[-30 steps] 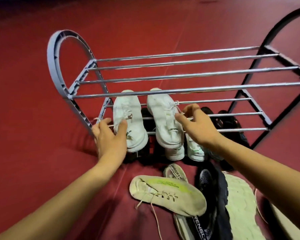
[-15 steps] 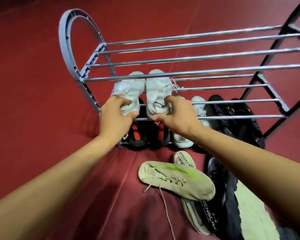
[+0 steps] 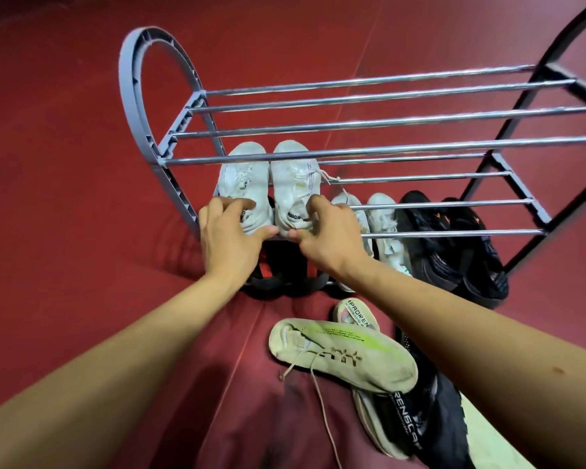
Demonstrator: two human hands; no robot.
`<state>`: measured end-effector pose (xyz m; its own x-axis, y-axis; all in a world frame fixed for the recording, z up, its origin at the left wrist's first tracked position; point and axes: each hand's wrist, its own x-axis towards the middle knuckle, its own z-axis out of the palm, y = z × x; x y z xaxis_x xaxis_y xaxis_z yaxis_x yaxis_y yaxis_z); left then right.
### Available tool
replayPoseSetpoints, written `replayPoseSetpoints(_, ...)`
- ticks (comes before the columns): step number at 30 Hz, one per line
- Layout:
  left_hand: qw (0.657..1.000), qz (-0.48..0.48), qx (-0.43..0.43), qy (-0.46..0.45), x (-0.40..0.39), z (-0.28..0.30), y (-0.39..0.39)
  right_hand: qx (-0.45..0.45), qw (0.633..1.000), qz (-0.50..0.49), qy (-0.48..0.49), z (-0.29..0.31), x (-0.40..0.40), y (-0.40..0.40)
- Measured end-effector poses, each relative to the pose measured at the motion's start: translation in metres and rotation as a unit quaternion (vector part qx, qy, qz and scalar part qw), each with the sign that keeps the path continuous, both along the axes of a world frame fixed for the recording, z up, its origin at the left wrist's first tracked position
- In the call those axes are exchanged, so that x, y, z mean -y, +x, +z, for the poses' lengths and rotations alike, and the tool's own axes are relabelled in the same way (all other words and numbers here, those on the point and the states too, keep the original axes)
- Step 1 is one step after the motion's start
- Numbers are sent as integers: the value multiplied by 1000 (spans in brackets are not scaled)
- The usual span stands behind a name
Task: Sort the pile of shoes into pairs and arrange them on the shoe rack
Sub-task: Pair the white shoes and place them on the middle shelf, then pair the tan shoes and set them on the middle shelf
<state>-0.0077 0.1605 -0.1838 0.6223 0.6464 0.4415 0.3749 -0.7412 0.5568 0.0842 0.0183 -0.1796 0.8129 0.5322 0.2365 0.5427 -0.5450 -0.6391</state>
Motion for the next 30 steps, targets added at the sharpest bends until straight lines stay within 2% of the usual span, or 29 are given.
replayPoseSetpoints(3, 1000, 11, 4, -25, 7, -5, 7, 38, 999, -6, -32, -3, -12, -6)
replayPoseSetpoints(6, 998, -6, 13, -61, 9, -10, 6, -28, 999, 9, -13, -3, -4, -1)
replayPoseSetpoints(10, 992, -45, 21, -113, 10, -4, 2, -135, 982, 128, 13, 10, 37, 17)
replayPoseSetpoints(13, 995, -34, 82, -52, 29, -4, -18, -77, 990, 119, 11, 17, 90, 17)
replayPoseSetpoints(15, 992, -73, 93, -33, 55, -21, -35, -31, 993, 111, 16, 15, 131, 11)
replayPoseSetpoints(16, 989, -130, 61, -39, 69, -35, -44, -19, 993, 119, -2, 9, 152, 8)
replayPoseSetpoints(17, 978, -201, -6, -57, 84, -50, -52, -15, 991, 131, -29, 5, 171, 4)
replayPoseSetpoints(18, 954, -269, -110, -75, 100, -64, -60, -17, 988, 144, -59, 1, 190, 1)
replayPoseSetpoints(19, 916, -324, -228, -73, 114, -77, -66, -24, 985, 145, -93, -5, 206, 0)
replayPoseSetpoints(21, 834, -370, -409, 17, 134, -101, -75, -35, 980, 121, -152, -16, 234, -2)
replayPoseSetpoints(22, 816, -367, -439, 80, 140, -108, -77, -42, 978, 93, -181, -21, 244, 1)
replayPoseSetpoints(23, 809, -355, -449, 134, 143, -111, -78, -50, 970, 54, -230, -25, 253, 3)
replayPoseSetpoints(25, 814, -336, -434, 190, 146, -112, -76, -98, 917, 2, -387, -27, 264, 6)
replayPoseSetpoints(27, 835, -324, -415, 160, 144, -112, -71, -182, 825, 25, -534, -28, 273, -2)
replayPoseSetpoints(28, 846, -310, -415, 127, 142, -112, -69, -209, 788, 54, -577, -29, 273, -10)
replayPoseSetpoints(29, 850, -291, -426, 102, 143, -110, -67, -207, 775, 88, -591, -33, 275, -17)
replayPoseSetpoints(30, 850, -270, -442, 98, 144, -108, -66, -190, 779, 109, -587, -35, 276, -25)
